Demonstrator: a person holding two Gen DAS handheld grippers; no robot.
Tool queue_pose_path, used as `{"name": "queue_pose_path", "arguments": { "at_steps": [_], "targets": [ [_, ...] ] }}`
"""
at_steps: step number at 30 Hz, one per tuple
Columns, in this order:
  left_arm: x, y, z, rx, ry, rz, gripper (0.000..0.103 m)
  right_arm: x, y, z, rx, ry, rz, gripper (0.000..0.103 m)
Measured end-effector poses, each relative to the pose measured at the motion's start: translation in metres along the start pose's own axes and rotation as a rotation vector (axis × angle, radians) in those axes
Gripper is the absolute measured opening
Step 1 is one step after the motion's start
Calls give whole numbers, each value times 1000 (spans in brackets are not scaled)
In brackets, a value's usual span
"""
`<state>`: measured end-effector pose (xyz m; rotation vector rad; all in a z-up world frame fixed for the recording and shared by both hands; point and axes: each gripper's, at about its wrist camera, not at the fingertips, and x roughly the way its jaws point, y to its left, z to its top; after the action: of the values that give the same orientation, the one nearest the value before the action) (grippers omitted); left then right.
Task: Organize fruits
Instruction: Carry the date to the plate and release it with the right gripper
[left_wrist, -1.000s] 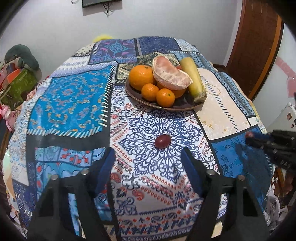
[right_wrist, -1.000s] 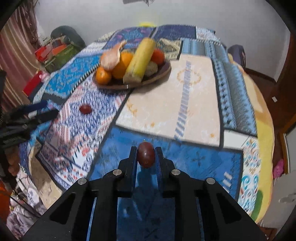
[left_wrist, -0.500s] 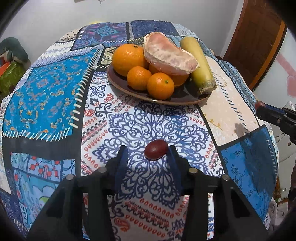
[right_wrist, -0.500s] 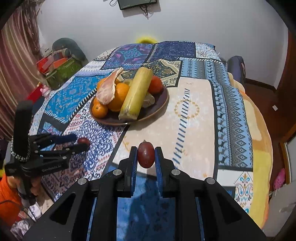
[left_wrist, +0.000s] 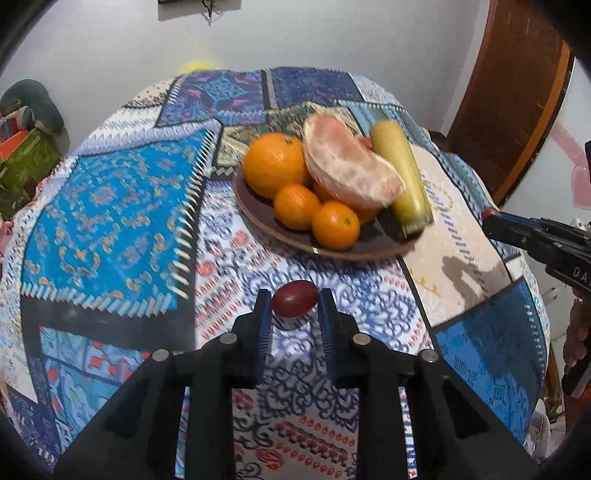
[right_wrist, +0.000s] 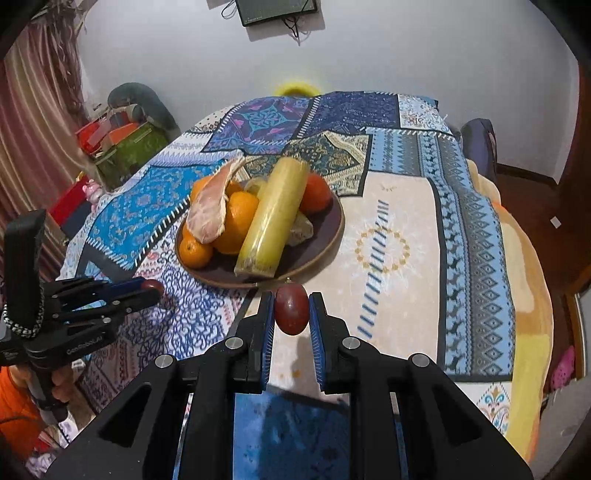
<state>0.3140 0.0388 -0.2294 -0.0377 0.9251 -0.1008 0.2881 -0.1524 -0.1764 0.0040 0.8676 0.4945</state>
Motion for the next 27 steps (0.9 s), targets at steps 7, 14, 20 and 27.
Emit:
{"name": "queue_pose_path", "arguments": {
  "at_steps": [7, 14, 20, 27],
  "targets": [
    [-7, 12, 28, -11, -59, 34, 25, 7, -2, 18, -9, -24, 0, 17],
    [5, 17, 49, -18, -75, 56, 25, 17, -5, 35, -19, -43, -5, 17],
    [21, 21, 60, -21, -68, 63, 25, 32, -9, 43, -23, -37, -14, 17],
    [32, 32, 65, -57, -68, 62, 25, 56, -16, 45, -15, -3, -11, 17]
  ]
}}
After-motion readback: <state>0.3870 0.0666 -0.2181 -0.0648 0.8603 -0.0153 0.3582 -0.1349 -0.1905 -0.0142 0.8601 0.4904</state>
